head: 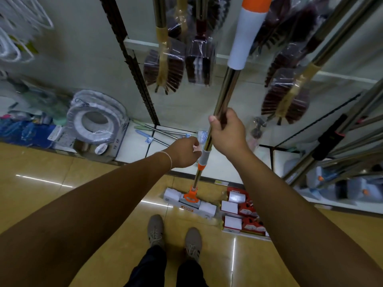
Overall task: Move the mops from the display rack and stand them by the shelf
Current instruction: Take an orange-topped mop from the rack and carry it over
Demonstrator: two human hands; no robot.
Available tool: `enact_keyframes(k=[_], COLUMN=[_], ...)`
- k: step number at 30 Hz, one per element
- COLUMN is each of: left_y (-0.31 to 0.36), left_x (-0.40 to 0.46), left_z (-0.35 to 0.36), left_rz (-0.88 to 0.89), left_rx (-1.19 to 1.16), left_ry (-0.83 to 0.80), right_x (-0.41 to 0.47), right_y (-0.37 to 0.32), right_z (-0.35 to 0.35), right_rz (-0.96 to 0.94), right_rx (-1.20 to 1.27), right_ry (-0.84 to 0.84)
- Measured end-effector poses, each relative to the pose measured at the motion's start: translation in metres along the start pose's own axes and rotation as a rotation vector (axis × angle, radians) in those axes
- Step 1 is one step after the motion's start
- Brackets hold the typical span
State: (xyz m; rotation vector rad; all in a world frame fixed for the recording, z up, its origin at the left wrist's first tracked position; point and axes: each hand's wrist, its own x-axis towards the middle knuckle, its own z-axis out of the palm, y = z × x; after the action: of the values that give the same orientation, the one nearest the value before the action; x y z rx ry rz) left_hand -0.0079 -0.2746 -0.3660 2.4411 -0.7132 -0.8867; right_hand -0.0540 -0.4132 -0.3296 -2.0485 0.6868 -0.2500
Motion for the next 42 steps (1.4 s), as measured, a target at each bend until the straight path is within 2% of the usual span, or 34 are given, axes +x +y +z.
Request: enact_keyframes(k=[7, 14, 21, 28, 35, 42], left_y=[-0.001, 0.007, 0.007, 0.059, 0.149, 0.27], left_x=[-0.039, -0.077, -0.122, -0.158, -0.187, -0.225], left_z=[0.027, 0.036, 0.03, -0.02, -0.022, 0.026], left_rz=[0.004, 0.242, 0.407, 0.655, 0.807, 0.945], left_rx=[-0.06, -0.236, -0.199, -0.16, -0.258, -0.35], left_ry=[-0.06, -0.055, -0.118, -0.13, -0.319, -0.639], right_x=[-0.069, -0.13, -0.19, -0.221, -0.271, -0.341], right_y=[-0.005, -0.01, -0.03, -0.097, -0.129, -0.112], right_z=[-0.023, -0.026, -0.033, -0.094, -0.187, -0.296], right_rz=[-0.055, -0.104, -0.112, -0.09, -0.066, 0.0], right_rx=[-0.048, -0.112, -0.071, -0.058, -0.111, -0.161], right_ry=[-0.136, -0.179, -0.053, 0.083, 0.276, 0.534])
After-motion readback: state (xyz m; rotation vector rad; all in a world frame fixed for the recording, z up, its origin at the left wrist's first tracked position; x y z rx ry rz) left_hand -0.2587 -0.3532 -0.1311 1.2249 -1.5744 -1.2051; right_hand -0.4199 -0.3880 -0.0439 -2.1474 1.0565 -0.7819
